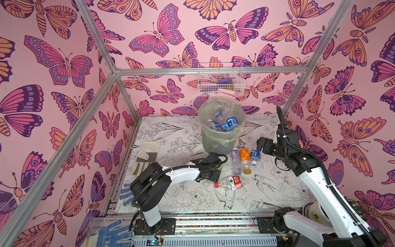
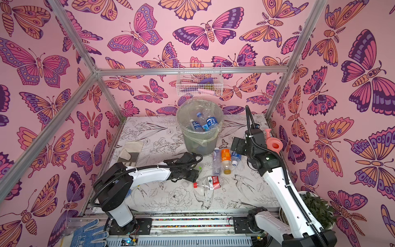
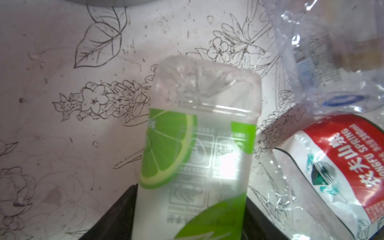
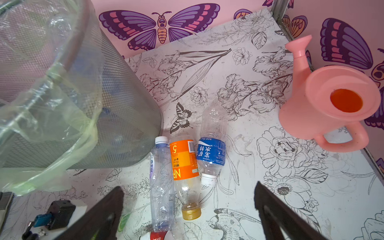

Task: Throw the plastic bottles in the bin
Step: Pick up the plastic bottle from the center of the table.

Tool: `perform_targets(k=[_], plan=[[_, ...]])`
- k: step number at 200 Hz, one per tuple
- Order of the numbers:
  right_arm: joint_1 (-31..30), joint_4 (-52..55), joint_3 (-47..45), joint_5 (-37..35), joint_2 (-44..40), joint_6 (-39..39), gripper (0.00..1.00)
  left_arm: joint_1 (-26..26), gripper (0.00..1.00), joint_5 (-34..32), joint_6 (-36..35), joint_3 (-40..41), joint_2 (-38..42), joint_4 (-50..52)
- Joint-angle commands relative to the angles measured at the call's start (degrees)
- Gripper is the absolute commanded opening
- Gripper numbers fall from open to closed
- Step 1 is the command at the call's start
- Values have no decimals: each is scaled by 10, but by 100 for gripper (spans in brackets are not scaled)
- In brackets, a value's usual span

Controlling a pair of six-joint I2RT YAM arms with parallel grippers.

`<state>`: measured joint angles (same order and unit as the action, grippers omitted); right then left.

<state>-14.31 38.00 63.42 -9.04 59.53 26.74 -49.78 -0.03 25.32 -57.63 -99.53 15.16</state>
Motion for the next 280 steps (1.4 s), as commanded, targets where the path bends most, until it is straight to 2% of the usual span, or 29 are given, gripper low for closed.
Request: perform_targets(k=[1, 54, 88, 131, 154, 200, 238, 280], plan=[[7, -14, -6, 11, -9, 10, 99, 5, 63, -13, -9, -15, -11, 18], [13, -15, -8, 14, -16, 14, 99, 5, 33, -22, -15, -13, 2, 32], [14, -15, -7, 16, -16, 16, 99, 5, 22, -27, -16, -3, 23, 40], [16, -20, 2, 24, 0, 23, 99, 5, 17, -36, -15, 25, 80, 51], [16, 0, 29, 29, 10, 23, 99, 5, 16, -47, -14, 47, 131, 52], [21, -9, 4, 26, -8, 26, 99, 6, 11, -87, -22, 52, 244, 95], [37, -11, -6, 34, -21, 20, 99, 7, 7, -130, -36, 11, 337, 147], [45, -19, -13, 53, -21, 29, 99, 7, 3, -164, -76, -59, 399, 193]])
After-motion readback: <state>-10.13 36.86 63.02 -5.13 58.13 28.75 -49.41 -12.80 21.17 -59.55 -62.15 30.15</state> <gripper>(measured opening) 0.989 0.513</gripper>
